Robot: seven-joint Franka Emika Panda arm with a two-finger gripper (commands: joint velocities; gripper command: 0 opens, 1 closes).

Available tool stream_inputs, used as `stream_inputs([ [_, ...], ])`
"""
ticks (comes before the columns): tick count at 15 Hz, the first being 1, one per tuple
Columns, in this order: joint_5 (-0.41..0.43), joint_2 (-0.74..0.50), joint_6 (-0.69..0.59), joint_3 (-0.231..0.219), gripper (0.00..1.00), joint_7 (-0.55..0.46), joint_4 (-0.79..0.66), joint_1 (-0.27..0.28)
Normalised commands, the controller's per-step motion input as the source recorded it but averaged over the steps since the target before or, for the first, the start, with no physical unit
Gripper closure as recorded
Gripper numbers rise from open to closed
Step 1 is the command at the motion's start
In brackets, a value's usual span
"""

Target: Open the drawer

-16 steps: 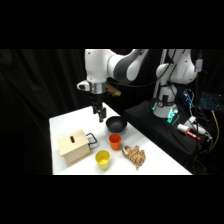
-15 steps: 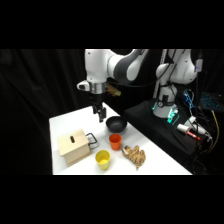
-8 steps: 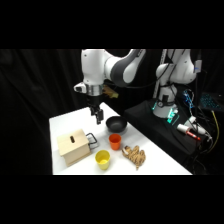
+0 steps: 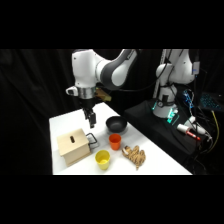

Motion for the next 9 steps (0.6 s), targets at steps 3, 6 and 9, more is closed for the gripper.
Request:
stream_inputs([
  [3,0.132,0.15,0.02,0.114,0.00,-0.19,0.15,-0.029],
  [6,0.046,0.14,0.08,0.061,0.00,-0.19,0.09,-0.010],
  [9,0.003,0.15,0.17,0.022,0.00,-0.17,0.05,-0.017],
])
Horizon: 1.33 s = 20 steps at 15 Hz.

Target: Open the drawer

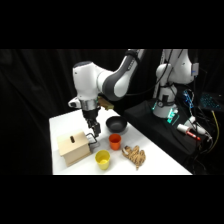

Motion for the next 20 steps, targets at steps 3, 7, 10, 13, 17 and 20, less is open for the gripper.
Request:
stream_inputs([
  [3,0.044,0.15,0.26,0.044,0.00,-0.19,0.04,-0.051],
  [7,0.029,0.13,0.26,0.049,0.00,-0.16,0.06,-0.057],
  [10,0.042,0.12,0.21,0.070,0.00,-0.17,0.08,-0.080],
  [13,0.044,0.13,0.17,0.081,0.00,-0.16,0.10,-0.089],
  [17,0.046,0.17,0.16,0.080,0.00,-0.14,0.16,-0.094],
  [20,0.038,0.20,0.15,0.076,0.00,-0.13,0.21,-0.097],
])
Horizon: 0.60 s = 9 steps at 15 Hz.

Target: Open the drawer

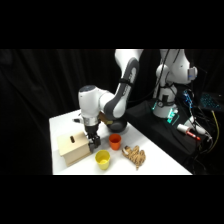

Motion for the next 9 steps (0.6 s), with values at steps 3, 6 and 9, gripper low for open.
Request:
stream_inputs([
  [3,0.027,0.21,0.13,0.061,0.00,-0.11,0.23,-0.089],
  [6,0.025,0.17,0.09,0.060,0.00,-0.10,0.20,-0.087],
  [9,0.021,0.09,0.08,0.053,0.00,-0.09,0.11,-0.075],
])
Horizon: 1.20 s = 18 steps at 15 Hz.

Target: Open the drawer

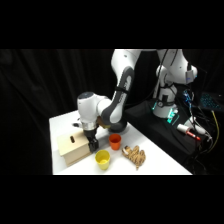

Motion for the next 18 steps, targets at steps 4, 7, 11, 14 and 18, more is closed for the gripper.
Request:
stream_inputs([
  [4,0.006,-0.04,0.10,0.029,0.00,-0.07,-0.04,-0.054],
  [7,0.001,-0.11,0.14,0.005,0.00,-0.05,-0.14,-0.049],
  [11,-0.001,-0.18,0.20,-0.008,0.00,-0.02,-0.28,-0.041],
  [14,0.000,-0.25,0.21,-0.015,0.00,0.01,-0.38,-0.032],
  [18,-0.017,-0.34,0.18,-0.044,0.00,0.04,-0.45,-0.009],
])
